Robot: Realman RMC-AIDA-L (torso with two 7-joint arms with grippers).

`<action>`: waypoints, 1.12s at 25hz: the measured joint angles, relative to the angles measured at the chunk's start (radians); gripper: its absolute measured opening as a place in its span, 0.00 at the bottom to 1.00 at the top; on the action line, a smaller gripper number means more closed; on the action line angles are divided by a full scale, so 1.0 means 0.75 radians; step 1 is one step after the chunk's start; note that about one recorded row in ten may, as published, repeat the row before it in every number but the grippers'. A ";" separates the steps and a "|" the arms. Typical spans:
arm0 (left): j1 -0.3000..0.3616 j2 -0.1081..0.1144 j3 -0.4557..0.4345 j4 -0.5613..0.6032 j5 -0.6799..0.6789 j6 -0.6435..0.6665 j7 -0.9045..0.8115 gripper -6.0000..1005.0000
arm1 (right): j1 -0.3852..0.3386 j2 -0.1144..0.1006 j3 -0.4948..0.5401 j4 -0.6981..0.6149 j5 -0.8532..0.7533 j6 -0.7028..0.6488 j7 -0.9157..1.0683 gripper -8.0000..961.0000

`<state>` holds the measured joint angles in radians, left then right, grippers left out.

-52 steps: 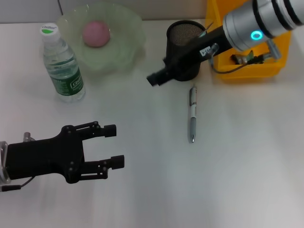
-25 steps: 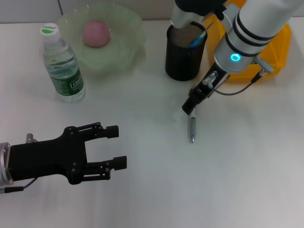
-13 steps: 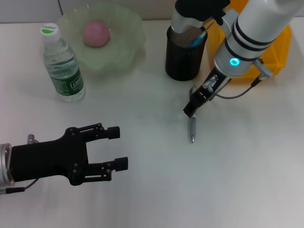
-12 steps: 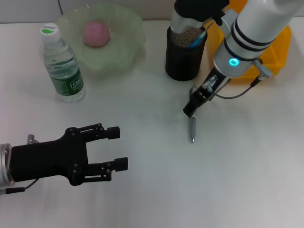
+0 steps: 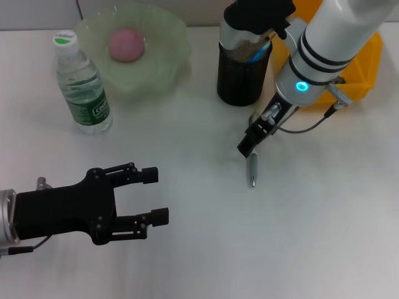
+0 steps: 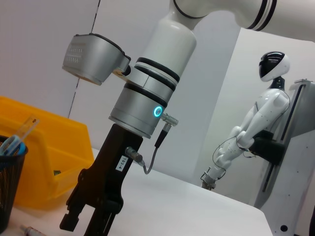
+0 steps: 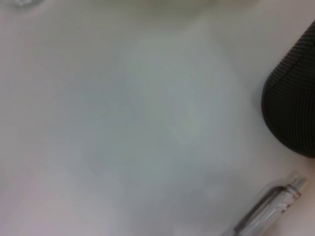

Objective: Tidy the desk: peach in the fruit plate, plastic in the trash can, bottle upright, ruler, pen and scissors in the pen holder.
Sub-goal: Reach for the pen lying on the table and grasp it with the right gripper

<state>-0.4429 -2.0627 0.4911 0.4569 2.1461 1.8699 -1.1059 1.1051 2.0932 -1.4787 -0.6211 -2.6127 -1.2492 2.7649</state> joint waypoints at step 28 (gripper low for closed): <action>0.004 -0.001 0.006 0.000 0.000 -0.002 -0.001 0.80 | 0.018 -0.001 -0.088 0.057 0.050 0.039 -0.009 0.77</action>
<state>-0.4401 -2.0633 0.4955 0.4572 2.1460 1.8683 -1.1064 1.1184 2.0923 -1.5447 -0.5785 -2.5748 -1.2198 2.7583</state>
